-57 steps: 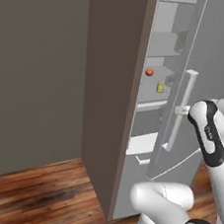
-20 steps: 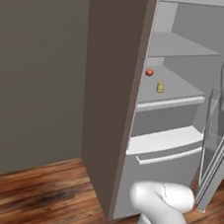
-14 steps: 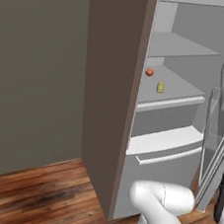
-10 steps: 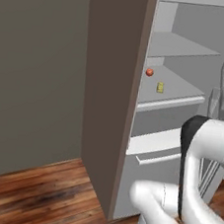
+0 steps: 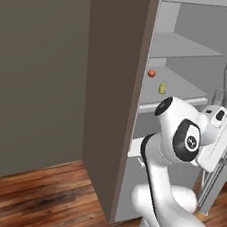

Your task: Retrieve the butter from the fridge and place it on a plate on the dining table. Then retrieve the butter knife by the fridge and place it near the plate.

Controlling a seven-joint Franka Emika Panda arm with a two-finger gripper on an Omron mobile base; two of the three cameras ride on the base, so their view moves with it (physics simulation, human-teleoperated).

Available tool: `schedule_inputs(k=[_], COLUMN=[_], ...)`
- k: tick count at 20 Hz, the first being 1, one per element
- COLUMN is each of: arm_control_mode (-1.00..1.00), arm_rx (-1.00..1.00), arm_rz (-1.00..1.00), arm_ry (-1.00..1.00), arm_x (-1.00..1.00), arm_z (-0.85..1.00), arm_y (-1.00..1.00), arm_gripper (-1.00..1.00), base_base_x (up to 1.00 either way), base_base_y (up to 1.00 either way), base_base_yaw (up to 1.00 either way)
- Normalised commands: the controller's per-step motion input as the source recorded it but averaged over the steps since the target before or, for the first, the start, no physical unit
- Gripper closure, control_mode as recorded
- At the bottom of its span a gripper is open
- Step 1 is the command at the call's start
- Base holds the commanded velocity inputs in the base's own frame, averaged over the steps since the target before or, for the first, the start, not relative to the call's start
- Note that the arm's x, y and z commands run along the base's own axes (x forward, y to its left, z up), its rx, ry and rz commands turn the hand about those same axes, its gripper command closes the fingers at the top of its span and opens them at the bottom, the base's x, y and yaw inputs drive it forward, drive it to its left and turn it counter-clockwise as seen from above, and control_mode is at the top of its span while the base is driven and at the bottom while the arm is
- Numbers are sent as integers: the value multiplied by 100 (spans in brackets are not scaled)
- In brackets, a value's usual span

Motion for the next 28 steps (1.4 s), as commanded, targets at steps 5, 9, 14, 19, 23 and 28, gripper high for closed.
schedule_inputs(k=[5, 9, 14, 19, 23, 28], arm_control_mode=[-100, -100, -100, -100, -100, -100], arm_rx=[-1, 1, 2, 5, 6, 4], arm_rz=[-11, -10, -5, -1, 0, 0], arm_ry=[16, 0, -1, -2, -5, -8], arm_x=[71, 52, 44, 27, 21, 22], arm_z=[-16, -2, -1, -2, -3, 0], arm_y=[-35, -23, -36, -45, -36, -19], arm_gripper=[-100, -100, -100, -100, -100, -100], base_base_x=[0, 0, 0, 0, 0, 0], base_base_y=[0, 0, 0, 0, 0, 0], base_base_yaw=[0, 0, 0, 0, 0, 0])
